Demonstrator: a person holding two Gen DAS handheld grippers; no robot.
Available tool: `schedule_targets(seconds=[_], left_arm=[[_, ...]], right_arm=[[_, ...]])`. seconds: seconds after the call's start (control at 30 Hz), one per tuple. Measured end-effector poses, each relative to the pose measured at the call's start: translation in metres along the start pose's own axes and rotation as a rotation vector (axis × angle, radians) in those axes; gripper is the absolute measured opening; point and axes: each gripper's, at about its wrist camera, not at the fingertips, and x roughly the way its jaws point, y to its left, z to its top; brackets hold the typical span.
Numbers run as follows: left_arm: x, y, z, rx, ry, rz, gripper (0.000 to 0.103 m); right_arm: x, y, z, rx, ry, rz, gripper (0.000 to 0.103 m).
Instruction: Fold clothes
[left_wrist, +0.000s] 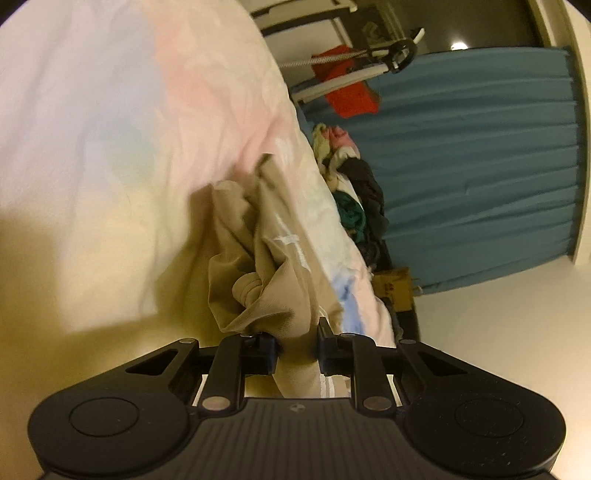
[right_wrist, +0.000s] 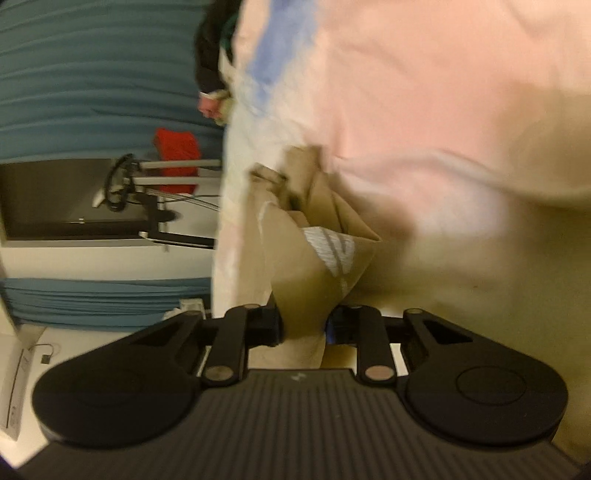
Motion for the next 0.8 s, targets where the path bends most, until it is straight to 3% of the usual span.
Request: schedule_targets(seconds=[0.2, 0.3, 0.53, 0.7, 0.8], left_arm=[[-0.003, -0.057, -0.002, -0.009, 0.139, -0.028, 0.021], [0.022, -0.094, -0.006, 0.020, 0.226, 0.001, 0.022], [0.152, -0.207, -0.012, 0.186, 0.336, 0.059, 0.022], [0.259, -0.308, -0.015, 0.293, 0.325, -0.074, 0.022], [0.311, -0.350, -0.023, 0.399, 0.313, -0.124, 0.023]], right_arm=[[-0.056, 0.042, 0.007, -0.093, -0.042, 0.039, 0.024], [-0.085, 0.056, 0.029, -0.106, -0.055, 0.032, 0.024], [-0.101, 0.091, 0.136, -0.120, -0.188, -0.018, 0.024], [-0.098, 0.141, 0.223, -0.197, -0.395, 0.013, 0.024], [-0.093, 0.162, 0.266, -0.248, -0.510, 0.021, 0.024]])
